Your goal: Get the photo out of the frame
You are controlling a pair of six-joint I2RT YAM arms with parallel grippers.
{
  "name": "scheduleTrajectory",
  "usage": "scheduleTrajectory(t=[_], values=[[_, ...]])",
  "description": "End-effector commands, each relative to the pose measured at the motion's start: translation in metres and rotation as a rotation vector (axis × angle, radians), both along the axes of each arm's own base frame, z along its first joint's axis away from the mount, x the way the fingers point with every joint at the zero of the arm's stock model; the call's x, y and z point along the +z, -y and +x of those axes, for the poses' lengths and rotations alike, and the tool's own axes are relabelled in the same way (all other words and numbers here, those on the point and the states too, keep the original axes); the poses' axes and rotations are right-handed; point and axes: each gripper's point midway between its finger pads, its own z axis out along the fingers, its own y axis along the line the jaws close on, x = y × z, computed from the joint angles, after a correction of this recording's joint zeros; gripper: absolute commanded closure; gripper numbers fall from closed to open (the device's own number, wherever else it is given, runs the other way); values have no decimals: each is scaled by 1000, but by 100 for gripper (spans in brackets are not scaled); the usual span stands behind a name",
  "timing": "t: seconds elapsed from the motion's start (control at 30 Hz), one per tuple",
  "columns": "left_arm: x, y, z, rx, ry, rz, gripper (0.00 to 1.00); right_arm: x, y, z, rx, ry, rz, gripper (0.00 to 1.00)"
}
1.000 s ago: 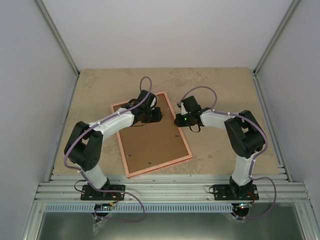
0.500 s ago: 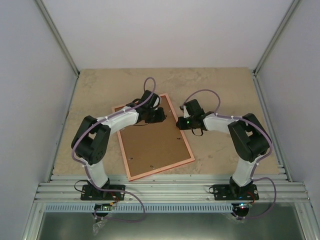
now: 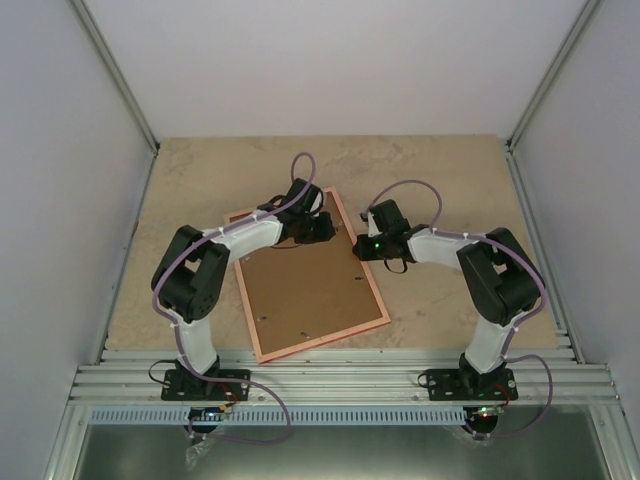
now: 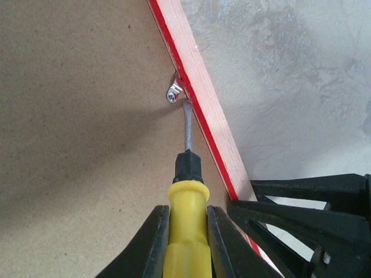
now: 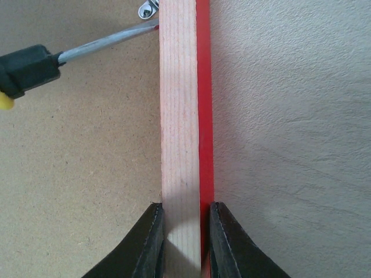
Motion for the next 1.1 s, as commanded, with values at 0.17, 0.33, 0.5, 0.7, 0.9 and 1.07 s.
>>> scheduleTrajectory(t=[0.17, 0.33, 0.5, 0.7, 0.9, 1.07], values=[[1, -5, 20, 76, 38, 9, 100, -6, 1, -18, 19, -64, 10, 84], [4, -11, 26, 107, 49, 7, 100, -6, 2, -19, 18, -62, 9, 84], [0, -14, 22, 105, 33, 18, 100, -5, 2, -18, 16, -63, 9, 84], [0, -13, 11, 75, 17, 0, 100, -6, 1, -19, 17, -65, 9, 84], [3, -12, 1, 48, 4, -10, 100, -6, 1, -18, 17, -66, 9, 84], [4, -17, -6, 47, 3, 0, 100, -5, 1, -17, 13, -62, 11, 84]])
